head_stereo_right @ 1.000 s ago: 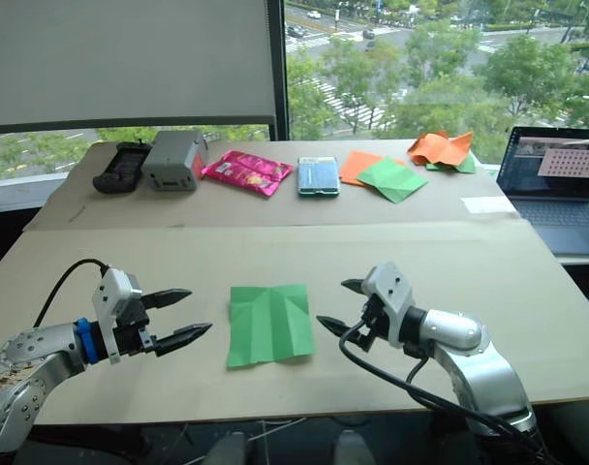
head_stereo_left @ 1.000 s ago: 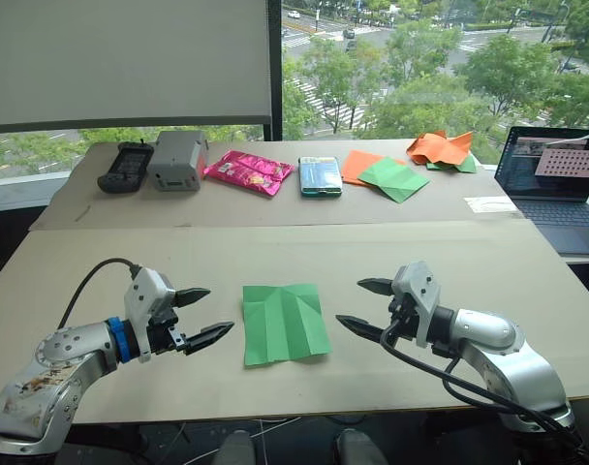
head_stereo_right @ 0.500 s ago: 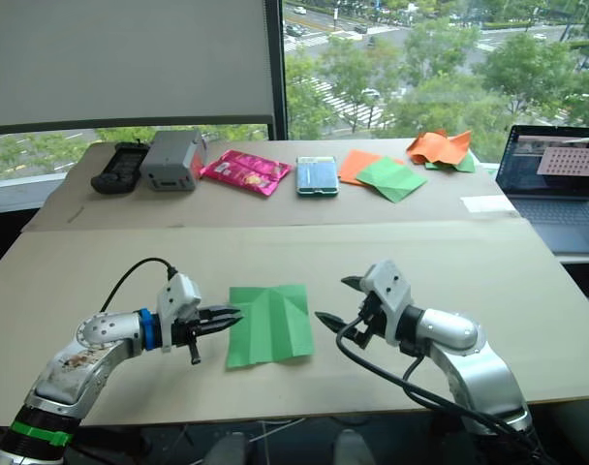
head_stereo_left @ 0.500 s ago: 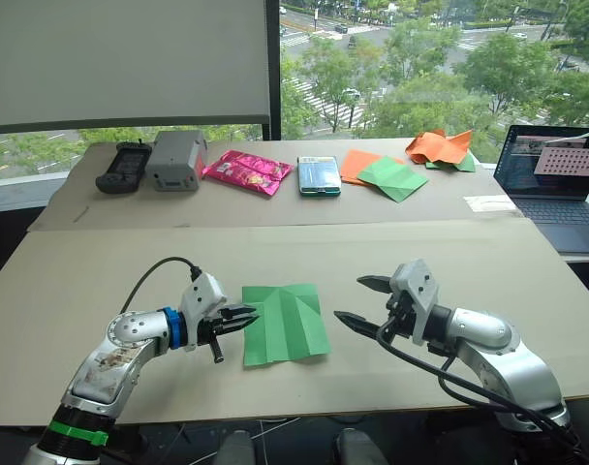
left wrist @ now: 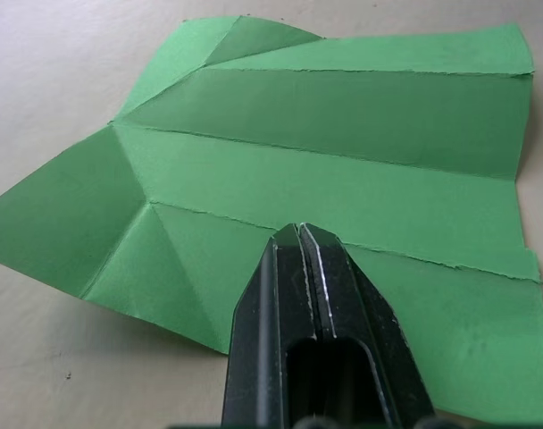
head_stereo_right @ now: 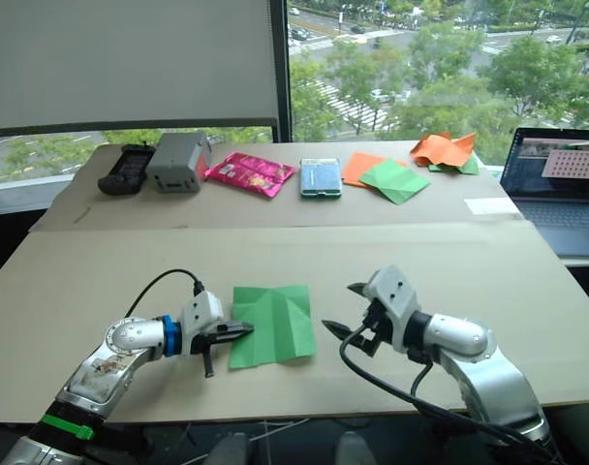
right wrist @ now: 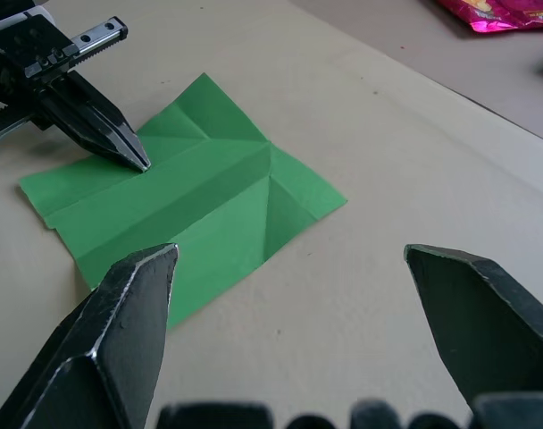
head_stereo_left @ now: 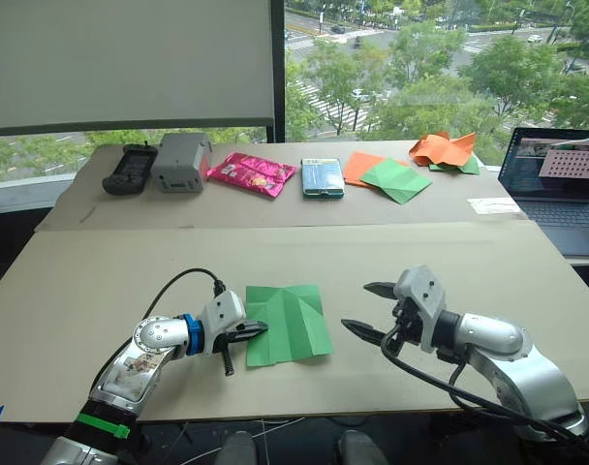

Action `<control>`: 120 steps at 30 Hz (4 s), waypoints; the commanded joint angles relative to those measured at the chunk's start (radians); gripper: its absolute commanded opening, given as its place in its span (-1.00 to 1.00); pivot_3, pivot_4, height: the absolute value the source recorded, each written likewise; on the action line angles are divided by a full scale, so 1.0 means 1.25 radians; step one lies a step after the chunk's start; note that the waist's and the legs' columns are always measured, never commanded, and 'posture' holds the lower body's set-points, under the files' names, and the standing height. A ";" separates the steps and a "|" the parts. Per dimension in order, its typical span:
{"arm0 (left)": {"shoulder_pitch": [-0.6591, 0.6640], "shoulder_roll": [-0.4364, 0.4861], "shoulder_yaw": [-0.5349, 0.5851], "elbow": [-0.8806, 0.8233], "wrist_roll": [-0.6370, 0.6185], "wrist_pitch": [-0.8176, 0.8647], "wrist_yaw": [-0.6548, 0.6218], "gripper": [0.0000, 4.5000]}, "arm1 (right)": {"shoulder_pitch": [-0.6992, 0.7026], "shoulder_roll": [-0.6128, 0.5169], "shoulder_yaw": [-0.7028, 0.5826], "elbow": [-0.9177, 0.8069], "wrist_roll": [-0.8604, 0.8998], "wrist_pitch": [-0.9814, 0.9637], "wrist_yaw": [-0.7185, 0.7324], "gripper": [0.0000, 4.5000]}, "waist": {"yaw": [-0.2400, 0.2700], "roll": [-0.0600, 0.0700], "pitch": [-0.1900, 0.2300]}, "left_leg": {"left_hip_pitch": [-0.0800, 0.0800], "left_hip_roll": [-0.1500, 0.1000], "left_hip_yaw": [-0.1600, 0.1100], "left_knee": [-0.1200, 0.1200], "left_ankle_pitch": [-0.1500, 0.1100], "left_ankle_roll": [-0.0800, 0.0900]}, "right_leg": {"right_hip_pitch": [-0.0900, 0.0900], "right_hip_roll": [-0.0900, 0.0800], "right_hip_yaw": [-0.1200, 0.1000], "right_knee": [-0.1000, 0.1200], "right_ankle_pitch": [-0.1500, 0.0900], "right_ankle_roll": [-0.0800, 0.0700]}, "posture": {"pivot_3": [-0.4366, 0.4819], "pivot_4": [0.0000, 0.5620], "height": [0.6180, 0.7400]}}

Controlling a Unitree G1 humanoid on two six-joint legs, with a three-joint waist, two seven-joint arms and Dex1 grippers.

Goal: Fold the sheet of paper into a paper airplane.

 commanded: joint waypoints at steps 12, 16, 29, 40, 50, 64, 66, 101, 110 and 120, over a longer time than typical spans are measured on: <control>0.012 0.009 -0.032 0.005 0.030 0.020 -0.034 -1.00 | 0.115 0.013 0.117 -0.130 0.127 0.088 0.012 -0.76 | -0.002 -0.002 -0.001 | 0.001 0.000 0.000 0.000 0.000 0.000 | 0.000 0.000 0.000 0.000 0.000 0.000 | -0.05 -0.47 0.64; 0.009 0.015 -0.033 -0.001 0.031 0.024 -0.049 -1.00 | 0.123 0.044 0.162 -0.114 0.100 0.078 -0.038 -0.99 | -0.001 -0.002 -0.001 | 0.001 0.000 0.000 0.000 0.000 0.000 | 0.000 0.000 0.000 0.000 0.000 0.000 | -0.05 -0.47 0.64; -0.006 0.040 -0.036 -0.001 0.040 0.028 -0.094 -1.00 | 0.193 0.174 0.196 0.007 -0.013 -0.028 -0.200 -0.99 | -0.002 0.000 -0.003 | 0.001 0.000 0.000 0.000 0.000 0.000 | -0.001 0.000 0.000 0.000 0.000 0.000 | -0.05 -0.47 0.64; -0.030 0.053 -0.037 0.017 0.041 0.020 -0.117 -1.00 | 0.204 0.294 0.135 0.062 -0.028 -0.140 -0.289 -0.99 | -0.003 -0.001 -0.006 | 0.001 0.000 0.000 0.000 0.000 0.000 | -0.001 -0.001 0.000 -0.002 0.000 0.000 | -0.05 -0.47 0.64; -0.042 0.051 -0.029 0.036 0.043 0.010 -0.113 -1.00 | 0.048 0.328 0.201 0.145 -0.004 -0.120 -0.187 -0.99 | -0.003 0.001 -0.006 | 0.000 0.000 -0.001 0.000 0.000 0.000 | -0.001 0.000 0.000 0.000 0.000 0.000 | -0.05 -0.47 0.64; -0.004 0.074 0.025 -0.019 0.029 0.038 -0.070 -1.00 | -0.110 0.337 0.304 0.362 -0.110 -0.128 -0.130 -0.99 | -0.011 0.000 -0.007 | 0.001 0.002 -0.002 -0.001 0.000 0.000 | -0.001 0.002 0.000 0.001 0.000 0.000 | -0.05 -0.47 0.64; 0.008 0.084 0.052 -0.045 0.013 0.058 -0.057 -1.00 | -0.117 0.334 0.312 0.383 -0.125 -0.131 -0.124 -0.99 | -0.015 0.000 -0.007 | 0.001 0.002 -0.002 -0.001 0.000 0.000 | -0.001 0.002 0.000 0.002 0.000 0.000 | -0.05 -0.47 0.64; 0.001 0.038 0.051 -0.026 -0.079 0.117 -0.062 -1.00 | -0.184 0.359 0.317 0.475 -0.182 -0.139 -0.099 -0.99 | -0.027 -0.004 -0.009 | 0.003 0.002 -0.004 -0.002 0.000 0.000 | -0.001 0.005 0.001 0.002 0.000 0.000 | -0.05 -0.47 0.64; 0.035 0.081 0.017 0.005 0.002 0.038 -0.072 -1.00 | -0.274 0.372 0.297 0.609 -0.182 -0.166 -0.061 -0.99 | -0.026 0.000 -0.011 | 0.003 0.002 -0.004 -0.002 0.000 0.000 | -0.001 0.005 0.001 0.002 0.000 0.000 | -0.05 -0.47 0.64; 0.060 0.087 0.035 -0.024 -0.004 0.049 -0.067 -1.00 | -0.415 0.429 0.269 0.869 -0.203 -0.258 -0.055 -0.99 | -0.034 0.002 -0.012 | 0.005 0.002 -0.004 -0.003 0.000 0.000 | -0.001 0.005 0.002 0.003 0.000 0.000 | -0.05 -0.47 0.64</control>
